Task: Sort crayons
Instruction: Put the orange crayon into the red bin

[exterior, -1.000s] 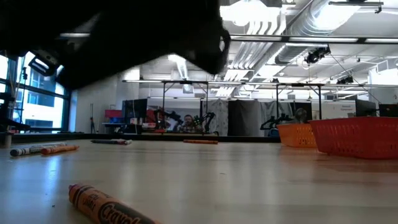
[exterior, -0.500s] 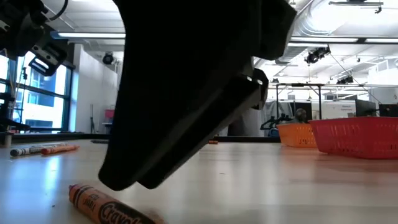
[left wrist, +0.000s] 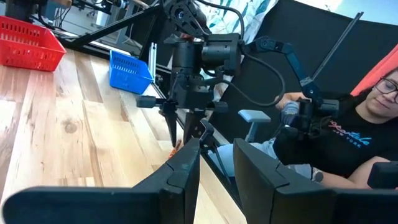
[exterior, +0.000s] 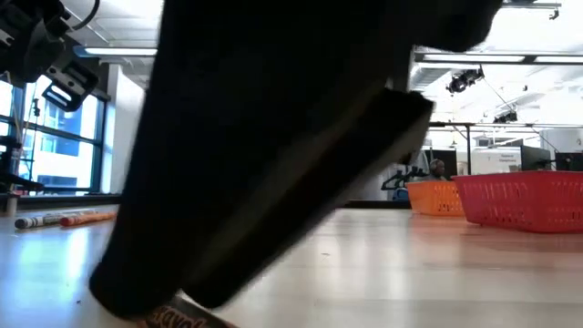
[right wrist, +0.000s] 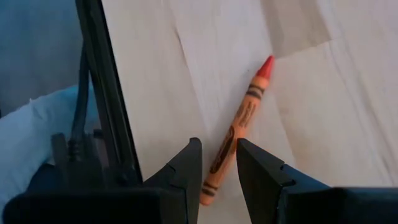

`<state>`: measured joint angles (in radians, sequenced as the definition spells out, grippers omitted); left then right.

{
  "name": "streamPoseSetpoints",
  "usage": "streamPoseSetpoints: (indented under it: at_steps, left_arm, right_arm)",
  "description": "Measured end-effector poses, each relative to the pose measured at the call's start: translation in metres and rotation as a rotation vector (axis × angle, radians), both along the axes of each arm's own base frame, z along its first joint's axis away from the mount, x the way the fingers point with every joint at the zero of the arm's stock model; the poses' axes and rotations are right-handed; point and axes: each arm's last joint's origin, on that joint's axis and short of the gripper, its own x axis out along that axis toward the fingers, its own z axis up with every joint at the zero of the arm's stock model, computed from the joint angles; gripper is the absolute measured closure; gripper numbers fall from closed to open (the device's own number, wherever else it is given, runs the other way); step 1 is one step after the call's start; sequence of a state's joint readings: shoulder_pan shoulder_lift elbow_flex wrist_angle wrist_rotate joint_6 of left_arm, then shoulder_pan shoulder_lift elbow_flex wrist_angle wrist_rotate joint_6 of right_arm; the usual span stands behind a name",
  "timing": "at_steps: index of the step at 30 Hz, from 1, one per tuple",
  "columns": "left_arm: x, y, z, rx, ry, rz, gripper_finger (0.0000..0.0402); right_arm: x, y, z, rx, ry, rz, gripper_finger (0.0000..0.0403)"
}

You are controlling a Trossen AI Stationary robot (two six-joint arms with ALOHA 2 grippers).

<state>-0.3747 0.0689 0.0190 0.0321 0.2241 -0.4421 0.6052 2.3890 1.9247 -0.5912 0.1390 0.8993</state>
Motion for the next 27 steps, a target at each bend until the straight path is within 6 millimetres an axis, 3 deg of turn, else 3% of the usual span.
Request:
streamPoseSetpoints:
  at_steps: [16,24,27]
  left_arm:
    - [0.0,0.0,0.0,0.0,0.0,0.0,0.0316]
    - [0.0,0.0,0.0,0.0,0.0,0.0,0.0316]
    - [0.0,0.0,0.0,0.0,0.0,0.0,0.0316]
  right_arm:
    - [-0.001,-0.007,-0.021,-0.063,0.079,-0.003,0.0311]
    - [0.001,-0.011,-0.023,-0.058,0.098,0.047,0.0388]
    - [0.002,-0.013,-0.022,-0.037,0.112,0.061,0.0393]
